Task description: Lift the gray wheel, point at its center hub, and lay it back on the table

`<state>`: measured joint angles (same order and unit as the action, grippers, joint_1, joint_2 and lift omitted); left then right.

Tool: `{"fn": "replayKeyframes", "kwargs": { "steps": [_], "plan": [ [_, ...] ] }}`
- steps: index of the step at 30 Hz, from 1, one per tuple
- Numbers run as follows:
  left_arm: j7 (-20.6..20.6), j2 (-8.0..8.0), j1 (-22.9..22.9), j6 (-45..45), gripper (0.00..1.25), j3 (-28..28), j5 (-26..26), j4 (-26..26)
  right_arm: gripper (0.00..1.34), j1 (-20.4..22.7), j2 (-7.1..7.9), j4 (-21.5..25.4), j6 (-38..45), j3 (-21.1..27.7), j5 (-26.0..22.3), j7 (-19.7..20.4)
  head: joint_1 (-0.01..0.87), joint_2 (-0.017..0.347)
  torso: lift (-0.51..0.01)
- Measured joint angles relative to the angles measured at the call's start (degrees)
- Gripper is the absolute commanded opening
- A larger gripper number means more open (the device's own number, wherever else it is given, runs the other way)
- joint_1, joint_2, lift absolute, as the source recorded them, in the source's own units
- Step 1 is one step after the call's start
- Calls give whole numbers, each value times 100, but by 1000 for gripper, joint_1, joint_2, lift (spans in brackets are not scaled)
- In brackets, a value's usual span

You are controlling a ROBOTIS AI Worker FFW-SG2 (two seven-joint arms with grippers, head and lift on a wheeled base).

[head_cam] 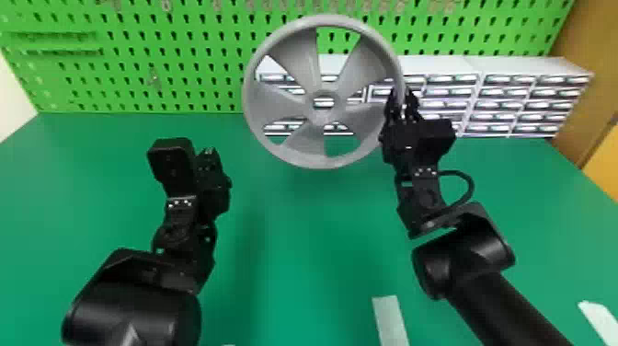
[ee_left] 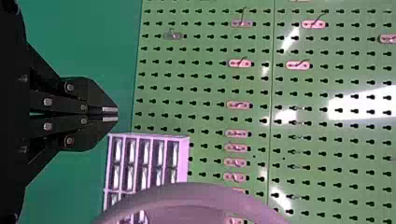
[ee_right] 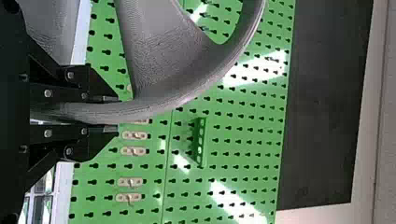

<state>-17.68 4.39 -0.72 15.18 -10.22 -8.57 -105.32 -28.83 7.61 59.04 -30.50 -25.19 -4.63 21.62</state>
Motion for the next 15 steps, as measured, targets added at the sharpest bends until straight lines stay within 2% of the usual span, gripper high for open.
{"fn": "replayKeyframes", "kwargs": {
  "steps": [11, 15],
  "plan": [
    [-1055, 0, 420, -23, 51, -707, -212, -895, 121, -6, 11, -22, 0, 57, 6, 0, 692, 48, -96],
    [-1611, 38, 470, -43, 51, -1063, -312, -1139, 121, -8, 12, -34, 0, 73, 6, 0, 692, 48, -96]
  ]
}}
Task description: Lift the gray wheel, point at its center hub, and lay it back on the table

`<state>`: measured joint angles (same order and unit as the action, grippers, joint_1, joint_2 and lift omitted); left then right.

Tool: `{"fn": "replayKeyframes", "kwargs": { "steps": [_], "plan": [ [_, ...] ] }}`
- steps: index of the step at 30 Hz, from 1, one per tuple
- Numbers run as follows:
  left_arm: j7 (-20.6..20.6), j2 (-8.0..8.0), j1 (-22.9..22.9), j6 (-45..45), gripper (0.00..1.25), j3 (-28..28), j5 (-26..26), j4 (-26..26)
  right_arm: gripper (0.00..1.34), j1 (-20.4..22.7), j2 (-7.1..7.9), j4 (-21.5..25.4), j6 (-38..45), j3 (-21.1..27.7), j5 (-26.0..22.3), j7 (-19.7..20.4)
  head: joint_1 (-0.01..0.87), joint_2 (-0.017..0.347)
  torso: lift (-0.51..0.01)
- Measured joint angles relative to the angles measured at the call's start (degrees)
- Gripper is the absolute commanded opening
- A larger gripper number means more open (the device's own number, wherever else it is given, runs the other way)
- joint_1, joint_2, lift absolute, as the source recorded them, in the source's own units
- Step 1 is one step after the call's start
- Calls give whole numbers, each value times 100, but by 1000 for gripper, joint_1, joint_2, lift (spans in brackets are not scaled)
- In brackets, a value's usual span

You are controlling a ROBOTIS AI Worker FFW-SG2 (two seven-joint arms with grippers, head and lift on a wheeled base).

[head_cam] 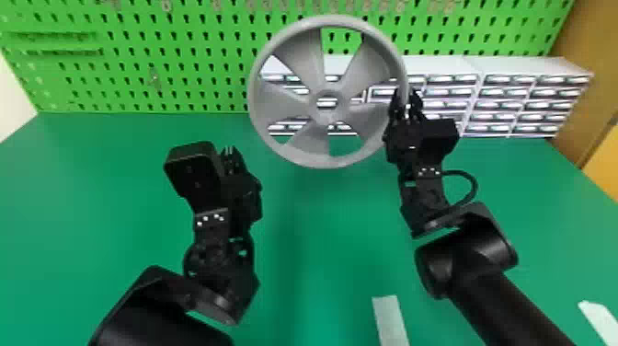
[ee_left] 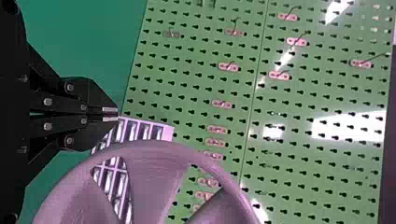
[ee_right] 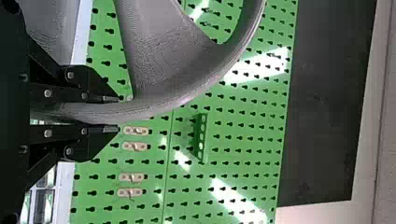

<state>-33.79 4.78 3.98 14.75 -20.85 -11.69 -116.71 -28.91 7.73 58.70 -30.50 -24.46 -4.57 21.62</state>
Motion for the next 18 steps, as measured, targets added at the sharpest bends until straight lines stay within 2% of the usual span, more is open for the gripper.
{"fn": "replayKeyframes", "kwargs": {
  "steps": [5, 11, 18],
  "plan": [
    [-615, 154, -87, -5, 51, -503, -165, -199, 121, -14, -7, -23, 7, 18, 12, 0, 692, 48, -96],
    [-1167, 410, -299, -49, 51, -1056, -766, -251, 121, -77, -44, -105, 3, 5, 31, 0, 692, 48, -96],
    [-1380, 734, -638, -257, 51, -1626, -1320, -96, 121, -122, -69, -216, 0, -78, 35, 0, 692, 48, -96]
  ]
}}
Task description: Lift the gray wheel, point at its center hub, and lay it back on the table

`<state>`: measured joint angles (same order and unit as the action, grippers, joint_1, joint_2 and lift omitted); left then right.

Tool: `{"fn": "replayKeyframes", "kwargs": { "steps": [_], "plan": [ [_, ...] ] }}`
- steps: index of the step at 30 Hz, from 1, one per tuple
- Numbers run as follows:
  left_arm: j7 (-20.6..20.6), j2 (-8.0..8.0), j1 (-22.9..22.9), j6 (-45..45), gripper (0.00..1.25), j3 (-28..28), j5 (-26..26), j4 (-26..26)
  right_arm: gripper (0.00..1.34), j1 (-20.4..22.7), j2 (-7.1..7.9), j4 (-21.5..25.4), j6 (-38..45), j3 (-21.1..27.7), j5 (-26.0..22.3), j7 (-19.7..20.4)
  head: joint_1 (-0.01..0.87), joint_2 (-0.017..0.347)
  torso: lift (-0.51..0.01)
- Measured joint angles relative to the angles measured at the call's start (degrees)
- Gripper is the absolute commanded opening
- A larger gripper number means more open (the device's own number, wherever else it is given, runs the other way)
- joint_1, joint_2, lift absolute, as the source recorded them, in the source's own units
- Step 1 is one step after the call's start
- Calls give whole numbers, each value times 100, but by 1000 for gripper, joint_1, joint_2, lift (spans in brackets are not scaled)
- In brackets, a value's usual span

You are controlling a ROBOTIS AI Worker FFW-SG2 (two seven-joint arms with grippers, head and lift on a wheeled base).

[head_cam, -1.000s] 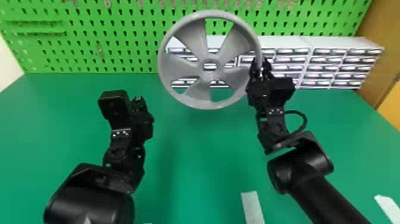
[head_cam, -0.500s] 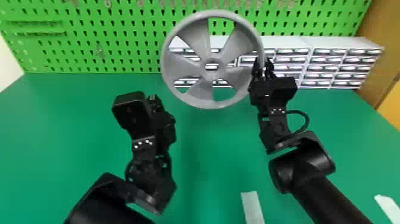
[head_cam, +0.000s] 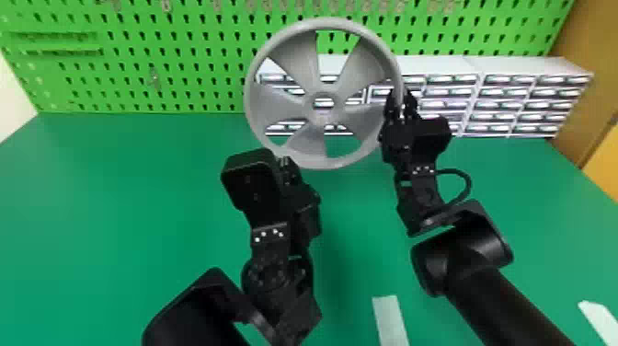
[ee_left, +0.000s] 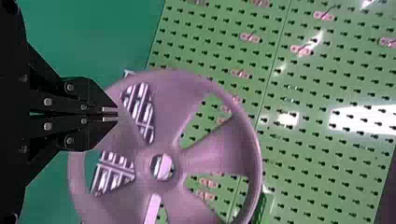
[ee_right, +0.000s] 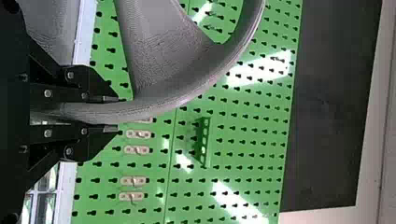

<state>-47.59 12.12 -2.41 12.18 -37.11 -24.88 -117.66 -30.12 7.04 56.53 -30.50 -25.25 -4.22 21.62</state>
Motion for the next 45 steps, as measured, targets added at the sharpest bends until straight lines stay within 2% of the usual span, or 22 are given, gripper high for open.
{"fn": "replayKeyframes", "kwargs": {
  "steps": [7, 13, 23, 29, 45],
  "plan": [
    [85, 202, -447, -258, 51, -510, -577, 392, 121, -8, 3, -33, 0, -64, 0, 0, 692, 48, -96],
    [235, 265, -803, -349, 51, -789, -595, 684, 121, -22, 15, -37, 0, -116, -1, 0, 692, 48, -96],
    [443, 125, -1108, -357, 51, -779, -248, 1026, 121, -4, 41, -41, 0, -129, -14, 0, 692, 48, -96],
    [761, 17, -1220, -337, 51, -580, -115, 1283, 121, 5, 51, -40, 0, -128, -23, 0, 692, 48, -96],
    [1231, -80, -1603, -527, 51, -317, 125, 1883, 121, -2, 71, -17, 0, -242, -60, 0, 692, 48, -96]
  ]
}}
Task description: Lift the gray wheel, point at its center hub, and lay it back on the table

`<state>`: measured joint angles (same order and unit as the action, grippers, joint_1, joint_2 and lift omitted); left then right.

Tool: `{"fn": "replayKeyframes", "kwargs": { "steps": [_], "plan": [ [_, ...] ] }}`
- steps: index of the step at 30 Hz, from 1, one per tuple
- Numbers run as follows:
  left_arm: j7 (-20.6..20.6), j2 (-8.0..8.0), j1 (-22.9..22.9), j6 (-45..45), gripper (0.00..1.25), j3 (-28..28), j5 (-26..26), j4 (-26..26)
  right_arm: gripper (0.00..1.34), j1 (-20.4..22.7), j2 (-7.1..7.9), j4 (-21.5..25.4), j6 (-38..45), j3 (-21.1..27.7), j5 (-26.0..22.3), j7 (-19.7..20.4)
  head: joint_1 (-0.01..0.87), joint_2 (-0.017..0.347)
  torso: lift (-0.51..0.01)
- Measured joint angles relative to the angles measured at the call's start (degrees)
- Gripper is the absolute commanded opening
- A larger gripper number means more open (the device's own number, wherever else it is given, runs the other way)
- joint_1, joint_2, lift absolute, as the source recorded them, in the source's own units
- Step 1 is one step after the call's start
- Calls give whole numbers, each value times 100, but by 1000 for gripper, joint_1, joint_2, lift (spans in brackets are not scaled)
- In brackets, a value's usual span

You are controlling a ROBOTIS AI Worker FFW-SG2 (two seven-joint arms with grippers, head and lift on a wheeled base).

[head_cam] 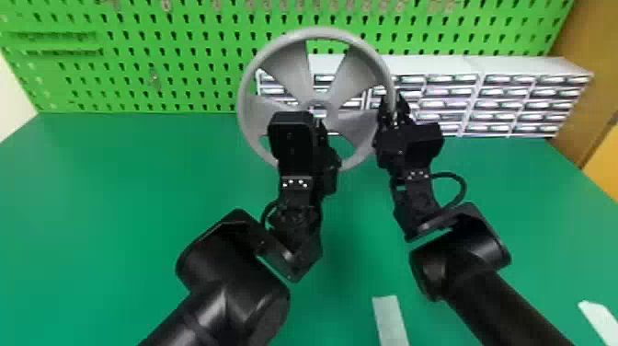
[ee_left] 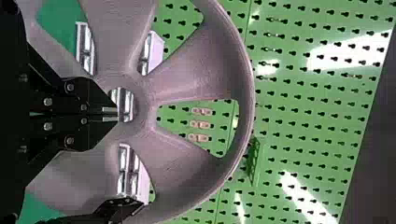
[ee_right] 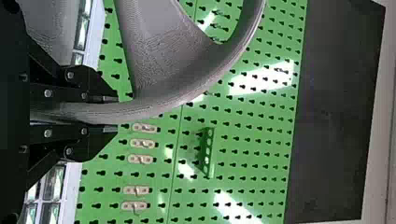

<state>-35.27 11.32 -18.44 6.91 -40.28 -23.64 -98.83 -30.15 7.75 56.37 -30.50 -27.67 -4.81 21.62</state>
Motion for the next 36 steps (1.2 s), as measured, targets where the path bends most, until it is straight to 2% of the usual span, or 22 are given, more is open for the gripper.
{"fn": "replayKeyframes", "kwargs": {
  "steps": [15, 36],
  "plan": [
    [308, -105, -304, -271, 51, 69, 202, 571, 123, 15, 31, 52, 0, -1, -16, 0, 692, 48, -96],
    [426, -157, -420, -327, 51, 137, 259, 871, 123, 24, 51, 76, 0, -22, -20, 0, 692, 48, -96]
  ]
}}
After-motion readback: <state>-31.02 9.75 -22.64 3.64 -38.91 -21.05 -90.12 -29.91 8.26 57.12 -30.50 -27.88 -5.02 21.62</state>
